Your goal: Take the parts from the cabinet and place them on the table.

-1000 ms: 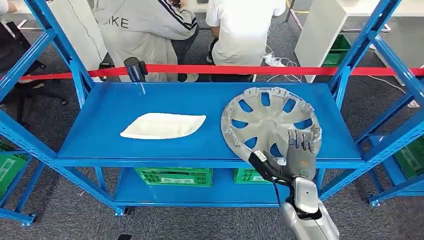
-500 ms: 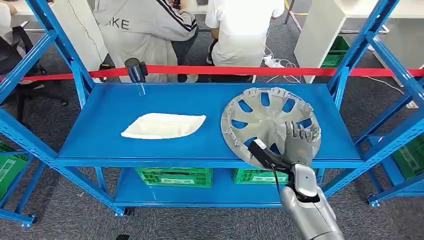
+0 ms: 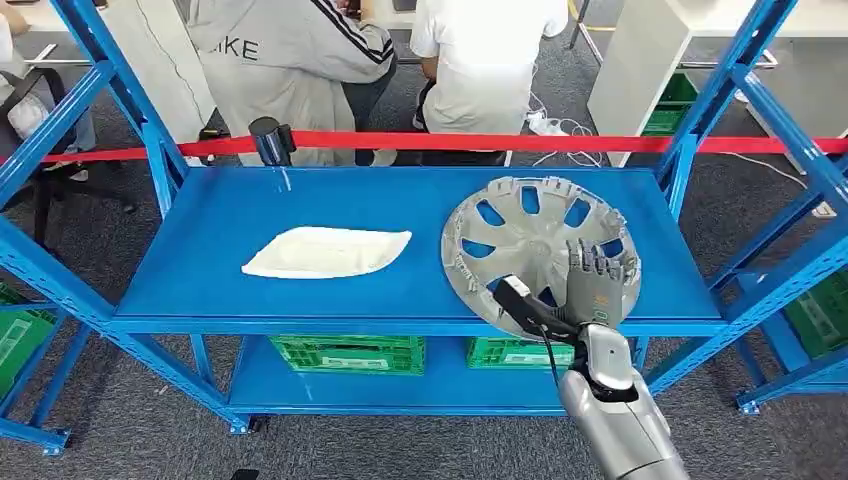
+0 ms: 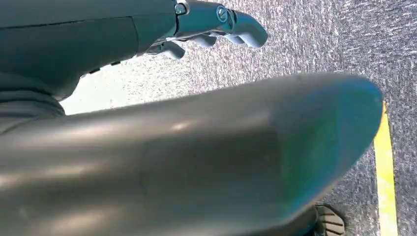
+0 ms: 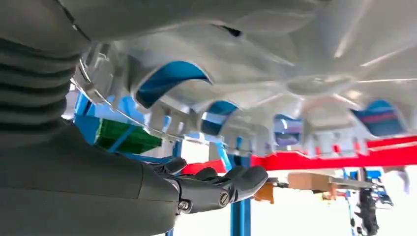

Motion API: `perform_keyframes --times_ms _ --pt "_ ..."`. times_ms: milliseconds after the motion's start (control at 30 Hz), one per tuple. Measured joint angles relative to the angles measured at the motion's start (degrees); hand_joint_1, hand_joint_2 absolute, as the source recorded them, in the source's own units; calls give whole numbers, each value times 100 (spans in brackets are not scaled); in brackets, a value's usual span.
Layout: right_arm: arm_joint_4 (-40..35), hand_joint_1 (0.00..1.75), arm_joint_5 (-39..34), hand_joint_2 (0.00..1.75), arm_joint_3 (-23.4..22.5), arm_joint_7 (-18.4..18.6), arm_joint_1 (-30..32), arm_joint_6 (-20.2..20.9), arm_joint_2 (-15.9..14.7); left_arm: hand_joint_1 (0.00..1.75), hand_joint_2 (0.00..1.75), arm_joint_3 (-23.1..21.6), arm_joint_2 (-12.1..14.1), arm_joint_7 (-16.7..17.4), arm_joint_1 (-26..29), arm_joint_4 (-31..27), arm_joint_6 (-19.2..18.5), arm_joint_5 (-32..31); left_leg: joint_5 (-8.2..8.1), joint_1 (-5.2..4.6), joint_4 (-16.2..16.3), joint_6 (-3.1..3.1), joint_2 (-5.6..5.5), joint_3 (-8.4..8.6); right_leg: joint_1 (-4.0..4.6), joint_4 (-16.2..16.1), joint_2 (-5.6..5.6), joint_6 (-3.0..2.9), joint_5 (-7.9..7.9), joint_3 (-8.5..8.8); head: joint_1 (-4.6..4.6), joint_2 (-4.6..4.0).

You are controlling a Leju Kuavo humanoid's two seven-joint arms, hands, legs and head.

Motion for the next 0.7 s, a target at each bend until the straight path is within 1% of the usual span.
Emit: perform_keyframes --times_ms 200,233,467,700 --pt "-839 0 66 175 339 114 185 37 87 0 0 13 0 2 -1 -2 -26 -66 0 0 -8 -1 -4 -3 0 0 0 -1 -1 -6 0 0" --pt "-960 0 79 0 380 129 194 43 96 0 0 20 0 2 -1 -2 -28 -72 0 0 -9 -1 -3 -4 0 0 1 -1 -1 -7 0 0" --pt "-1605 0 122 0 579 166 247 98 144 0 0 52 0 13 -6 -2 -52 -98 0 0 -9 -1 -2 -7 -1 0 1 -1 -1 -12 0 0" --pt "-1879 0 118 0 658 212 279 166 190 0 0 52 0 20 -12 -2 -52 -116 0 0 -10 -1 -2 -8 0 0 1 -1 -1 -14 0 0"
